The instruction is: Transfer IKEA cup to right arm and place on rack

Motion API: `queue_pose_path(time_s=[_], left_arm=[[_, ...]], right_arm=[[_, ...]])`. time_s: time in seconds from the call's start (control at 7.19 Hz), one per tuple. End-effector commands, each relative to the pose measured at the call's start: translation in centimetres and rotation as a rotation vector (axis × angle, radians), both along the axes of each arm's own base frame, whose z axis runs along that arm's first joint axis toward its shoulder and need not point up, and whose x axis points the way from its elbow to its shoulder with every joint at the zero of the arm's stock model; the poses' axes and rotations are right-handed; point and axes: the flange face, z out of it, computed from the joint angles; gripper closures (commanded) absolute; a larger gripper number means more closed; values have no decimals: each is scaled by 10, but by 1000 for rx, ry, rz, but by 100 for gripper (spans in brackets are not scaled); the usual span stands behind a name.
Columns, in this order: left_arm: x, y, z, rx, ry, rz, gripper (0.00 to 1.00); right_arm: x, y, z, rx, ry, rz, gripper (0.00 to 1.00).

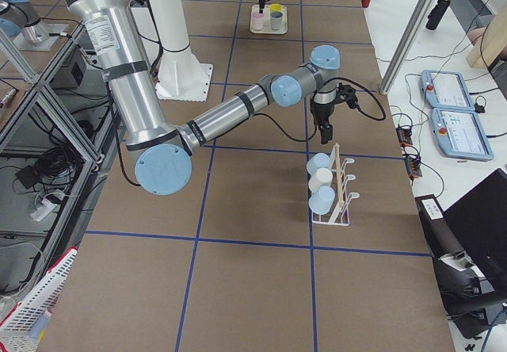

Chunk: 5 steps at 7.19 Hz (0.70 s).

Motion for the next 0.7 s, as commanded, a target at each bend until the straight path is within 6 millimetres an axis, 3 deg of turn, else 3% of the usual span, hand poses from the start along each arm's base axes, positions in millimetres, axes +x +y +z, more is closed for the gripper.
queue_pose_path(time_s=[0.0, 0.28, 0.56], left_arm=[[4, 2, 8, -12, -11, 10, 1], [7, 0, 12, -16, -16, 12, 8], [12, 3, 12, -17, -16, 24, 28]], right_arm=[[-1, 0, 2, -4, 2, -1, 1], [-1, 0, 2, -3, 1, -1, 1], [-1, 0, 1, -1, 1, -1, 1]])
